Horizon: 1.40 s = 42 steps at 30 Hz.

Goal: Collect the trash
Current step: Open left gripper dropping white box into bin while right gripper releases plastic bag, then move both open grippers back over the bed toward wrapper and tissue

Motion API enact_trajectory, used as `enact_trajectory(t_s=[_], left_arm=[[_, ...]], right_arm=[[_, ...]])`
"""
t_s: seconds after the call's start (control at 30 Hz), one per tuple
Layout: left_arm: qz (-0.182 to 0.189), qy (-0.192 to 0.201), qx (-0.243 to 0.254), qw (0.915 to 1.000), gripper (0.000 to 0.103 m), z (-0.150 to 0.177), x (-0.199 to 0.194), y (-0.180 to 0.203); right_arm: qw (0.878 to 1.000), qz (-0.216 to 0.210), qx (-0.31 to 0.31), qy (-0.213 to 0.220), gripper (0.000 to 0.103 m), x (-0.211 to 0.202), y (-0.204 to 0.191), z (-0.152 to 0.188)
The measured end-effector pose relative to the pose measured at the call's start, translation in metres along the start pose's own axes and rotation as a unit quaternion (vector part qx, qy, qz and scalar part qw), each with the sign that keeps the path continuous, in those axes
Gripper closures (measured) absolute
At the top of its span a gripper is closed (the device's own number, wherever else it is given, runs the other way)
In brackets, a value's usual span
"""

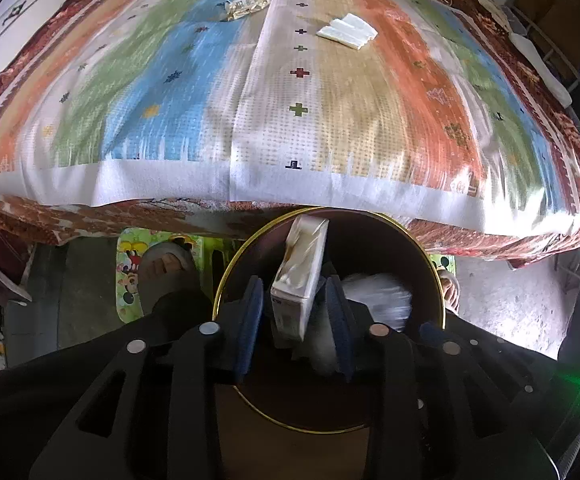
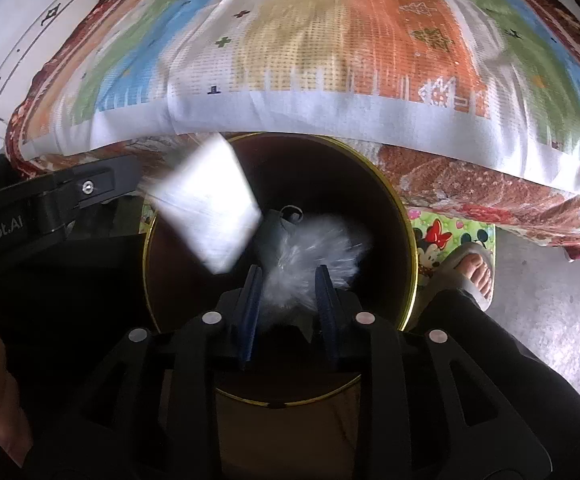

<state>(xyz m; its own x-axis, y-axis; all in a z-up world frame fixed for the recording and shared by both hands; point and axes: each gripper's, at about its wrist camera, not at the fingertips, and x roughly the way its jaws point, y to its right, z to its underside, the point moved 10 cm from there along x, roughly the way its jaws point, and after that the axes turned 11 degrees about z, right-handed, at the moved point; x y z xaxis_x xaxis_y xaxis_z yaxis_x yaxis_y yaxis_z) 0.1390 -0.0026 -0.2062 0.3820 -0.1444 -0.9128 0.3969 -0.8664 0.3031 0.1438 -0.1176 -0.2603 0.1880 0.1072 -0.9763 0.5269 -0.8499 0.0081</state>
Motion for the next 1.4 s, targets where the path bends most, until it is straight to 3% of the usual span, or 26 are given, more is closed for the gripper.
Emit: enact_trajectory(t_s=[0.37, 0.63, 0.73, 0.93, 1.03, 1.27, 1.4], left_arm=[[0.008, 0.012, 0.002, 0.9999, 0.06, -0.003, -0.007, 0.004], [0.041, 0.028, -0.028, 0.9984, 0.058, -0.01, -0.019, -0.001], [0.047, 0.038, -0.029, 0.9978, 0.051, -0.016, -0.026, -0.001], [0.063, 0.064, -0.034, 0.9953, 0.049, -0.034, -0.04, -0.001], [0.065, 0.069, -0.028, 0.9951, 0.047, -0.041, -0.044, 0.0], [0.076, 0.083, -0.035, 0.993, 0.041, -0.076, -0.057, -0.008], [0.09, 0.076, -0.039, 0.9922, 0.039, -0.094, -0.055, -0.007]], right_arm=[[1.0, -0.013, 0.016, 0.014, 0.067, -0.01, 0.002, -0.004], [0.997, -0.004, 0.01, 0.077, 0.062, -0.044, 0.007, -0.016], [0.995, -0.008, 0.008, 0.096, 0.057, -0.054, 0.005, -0.021], [0.993, -0.004, 0.006, 0.114, 0.056, -0.062, 0.005, -0.032], [0.991, -0.021, 0.006, 0.131, 0.047, -0.072, 0.002, -0.04], [0.984, 0.01, -0.032, 0.176, 0.041, -0.094, 0.001, -0.072], [0.982, -0.004, -0.039, 0.183, 0.036, -0.101, 0.0, -0.089]])
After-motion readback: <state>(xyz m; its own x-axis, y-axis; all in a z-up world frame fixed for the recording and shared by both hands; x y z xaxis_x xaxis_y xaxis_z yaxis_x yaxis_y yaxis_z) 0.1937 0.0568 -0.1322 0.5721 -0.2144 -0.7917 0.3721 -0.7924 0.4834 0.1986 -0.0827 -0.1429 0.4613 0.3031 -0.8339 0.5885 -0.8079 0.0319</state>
